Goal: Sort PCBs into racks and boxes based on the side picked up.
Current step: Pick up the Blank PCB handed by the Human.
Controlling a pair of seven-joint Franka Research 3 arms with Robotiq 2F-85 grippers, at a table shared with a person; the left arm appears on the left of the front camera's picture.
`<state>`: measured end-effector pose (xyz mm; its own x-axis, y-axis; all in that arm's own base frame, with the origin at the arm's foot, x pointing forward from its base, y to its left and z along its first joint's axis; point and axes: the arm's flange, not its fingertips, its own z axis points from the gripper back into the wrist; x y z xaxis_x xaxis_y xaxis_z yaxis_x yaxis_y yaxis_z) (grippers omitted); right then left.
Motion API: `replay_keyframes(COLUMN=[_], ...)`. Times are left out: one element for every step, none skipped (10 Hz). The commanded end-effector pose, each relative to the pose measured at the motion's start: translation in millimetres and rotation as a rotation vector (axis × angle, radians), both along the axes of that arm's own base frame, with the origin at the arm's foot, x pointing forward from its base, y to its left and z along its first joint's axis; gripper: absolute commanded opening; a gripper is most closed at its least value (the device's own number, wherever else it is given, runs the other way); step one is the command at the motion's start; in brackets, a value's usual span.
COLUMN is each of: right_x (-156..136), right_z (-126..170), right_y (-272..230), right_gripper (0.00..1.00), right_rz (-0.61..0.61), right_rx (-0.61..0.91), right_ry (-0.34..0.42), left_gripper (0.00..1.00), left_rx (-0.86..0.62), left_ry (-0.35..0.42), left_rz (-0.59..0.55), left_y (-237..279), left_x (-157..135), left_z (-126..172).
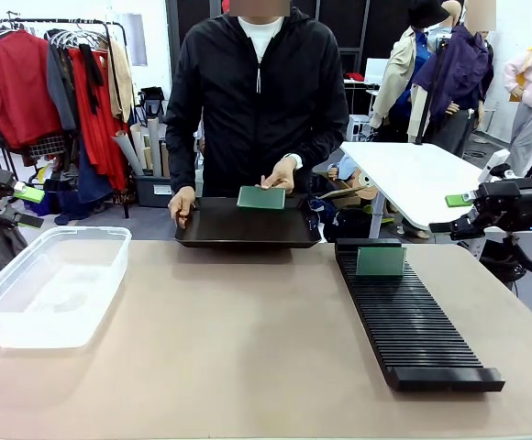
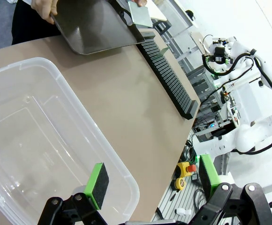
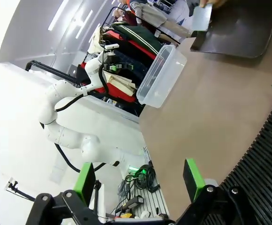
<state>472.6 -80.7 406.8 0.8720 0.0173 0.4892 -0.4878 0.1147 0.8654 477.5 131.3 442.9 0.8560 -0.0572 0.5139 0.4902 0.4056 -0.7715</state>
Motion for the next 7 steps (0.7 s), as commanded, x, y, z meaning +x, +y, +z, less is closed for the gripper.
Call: replay_keyframes(right_x=[2.7, 2.7, 2.7, 2.7, 2.7, 2.7, 2.7], right_z=[0.9, 0.9, 0.9, 0.9, 0.9, 0.9, 0.9], right_y=[0.6, 0.6, 0.6, 0.6, 0.6, 0.6, 0.6], right_gripper=[1.00, 1.00, 1.00, 1.00, 1.00, 1.00, 1.00], right_rz=[0.002, 0.002, 0.002, 0.002, 0.002, 0.002, 0.002], right_rx=[-0.007, -0.007, -0.007, -0.007, -0.007, -0.007, -0.007], right_ry=[-0.021, -0.021, -0.021, -0.021, -0.021, -0.021, -0.021], left_gripper=[1.00, 1.00, 1.00, 1.00, 1.00, 1.00, 1.00], left_rx=[0.003, 0.003, 0.003, 0.003, 0.003, 0.003, 0.003], left_ry=[0.001, 0.001, 0.001, 0.001, 0.001, 0.001, 0.001], left_rz=[0.004, 0.004, 0.004, 0.004, 0.004, 0.004, 0.004], left_y=[-0.7, -0.7, -0.7, -0.7, -0.7, -0.7, -0.7], left_x=[-1.2, -1.2, -1.2, -1.2, -1.2, -1.2, -1.2], left_z=[2.2, 2.2, 2.2, 2.2, 2.2, 2.2, 2.2])
